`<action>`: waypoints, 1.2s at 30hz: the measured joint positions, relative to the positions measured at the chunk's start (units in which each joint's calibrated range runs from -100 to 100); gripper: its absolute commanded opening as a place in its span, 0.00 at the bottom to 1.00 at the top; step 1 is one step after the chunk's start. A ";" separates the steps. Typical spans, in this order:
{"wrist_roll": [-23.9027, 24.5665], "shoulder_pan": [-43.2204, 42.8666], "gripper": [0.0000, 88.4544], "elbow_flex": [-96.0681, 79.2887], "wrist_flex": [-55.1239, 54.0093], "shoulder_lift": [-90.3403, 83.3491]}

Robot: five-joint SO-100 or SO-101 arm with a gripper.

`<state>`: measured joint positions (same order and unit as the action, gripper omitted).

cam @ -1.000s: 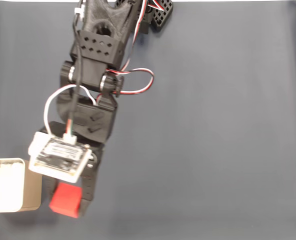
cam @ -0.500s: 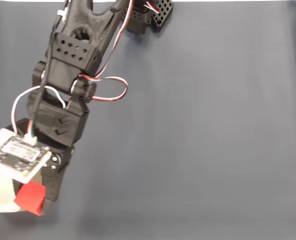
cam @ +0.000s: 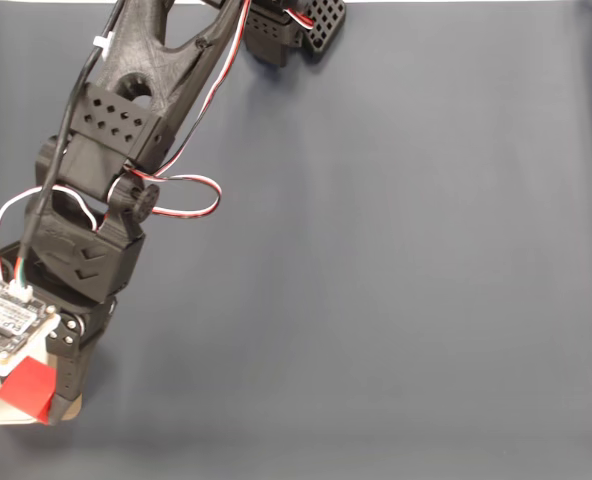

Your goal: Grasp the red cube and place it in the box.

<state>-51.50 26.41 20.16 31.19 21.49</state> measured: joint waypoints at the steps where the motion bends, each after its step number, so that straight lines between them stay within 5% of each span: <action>1: 0.00 0.15 0.01 0.36 0.00 0.35; 36: -0.68 6.23 0.01 4.52 0.00 5.12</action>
<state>-52.19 32.64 24.68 31.19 26.62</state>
